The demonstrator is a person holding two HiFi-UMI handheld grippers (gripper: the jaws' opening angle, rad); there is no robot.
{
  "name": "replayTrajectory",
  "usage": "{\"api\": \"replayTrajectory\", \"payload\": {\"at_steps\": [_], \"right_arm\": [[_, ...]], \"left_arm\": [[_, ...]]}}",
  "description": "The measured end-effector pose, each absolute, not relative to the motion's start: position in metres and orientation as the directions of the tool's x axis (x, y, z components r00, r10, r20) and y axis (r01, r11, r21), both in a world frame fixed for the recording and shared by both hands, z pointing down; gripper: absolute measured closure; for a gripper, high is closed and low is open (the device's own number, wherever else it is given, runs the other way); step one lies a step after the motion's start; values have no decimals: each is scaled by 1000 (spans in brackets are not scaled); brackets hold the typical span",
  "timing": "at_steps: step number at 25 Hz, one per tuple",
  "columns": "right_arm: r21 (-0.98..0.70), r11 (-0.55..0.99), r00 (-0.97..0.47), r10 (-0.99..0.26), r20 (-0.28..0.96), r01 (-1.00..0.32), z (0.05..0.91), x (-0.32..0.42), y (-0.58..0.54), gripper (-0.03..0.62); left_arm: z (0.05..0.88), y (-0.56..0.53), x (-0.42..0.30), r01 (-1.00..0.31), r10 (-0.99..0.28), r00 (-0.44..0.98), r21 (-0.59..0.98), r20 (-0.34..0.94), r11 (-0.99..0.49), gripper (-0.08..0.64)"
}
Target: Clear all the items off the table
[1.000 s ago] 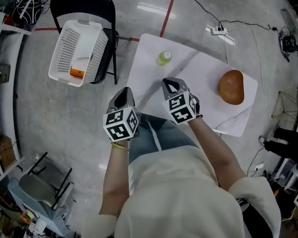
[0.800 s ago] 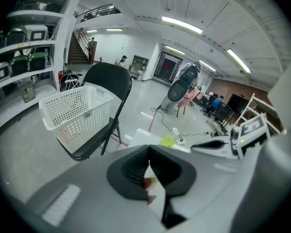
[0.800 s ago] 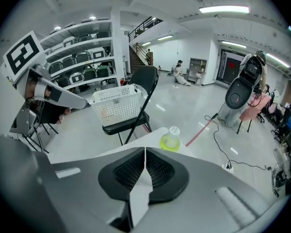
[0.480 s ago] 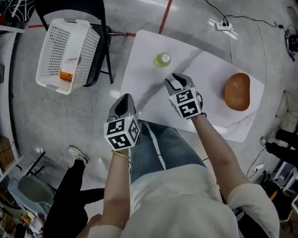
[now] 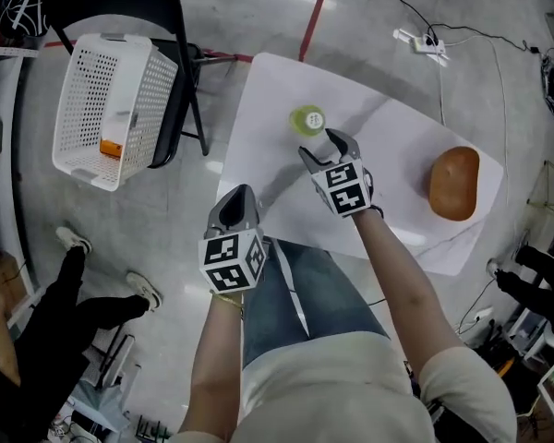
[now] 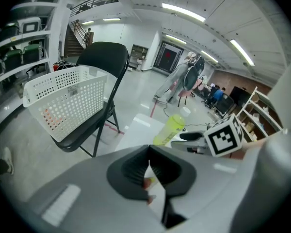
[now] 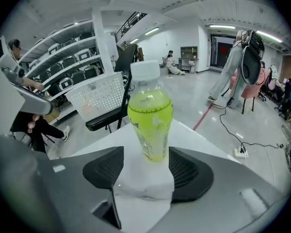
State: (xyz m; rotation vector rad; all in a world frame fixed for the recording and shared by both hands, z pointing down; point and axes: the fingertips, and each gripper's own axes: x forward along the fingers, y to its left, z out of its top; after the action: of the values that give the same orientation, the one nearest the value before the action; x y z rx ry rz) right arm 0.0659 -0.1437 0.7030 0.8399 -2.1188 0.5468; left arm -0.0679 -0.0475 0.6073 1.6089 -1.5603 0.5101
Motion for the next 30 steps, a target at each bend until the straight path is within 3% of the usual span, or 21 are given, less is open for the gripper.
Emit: {"api": "replayTrajectory", "payload": {"at_steps": [13, 22, 30], "right_arm": [[-96, 684, -485, -405, 775, -723, 748, 49, -181, 246], [-74, 686, -491, -438, 753, -724, 763, 32, -194, 247], [-55, 646, -468, -489, 736, -761, 764, 33, -202, 302]], "left_arm": [[642, -59, -63, -948, -587, 185, 300, 788, 105, 551], [658, -59, -68, -944, -572, 190, 308, 798, 117, 551], [662, -55, -74, -942, -567, 178, 305, 804, 136, 552]]}}
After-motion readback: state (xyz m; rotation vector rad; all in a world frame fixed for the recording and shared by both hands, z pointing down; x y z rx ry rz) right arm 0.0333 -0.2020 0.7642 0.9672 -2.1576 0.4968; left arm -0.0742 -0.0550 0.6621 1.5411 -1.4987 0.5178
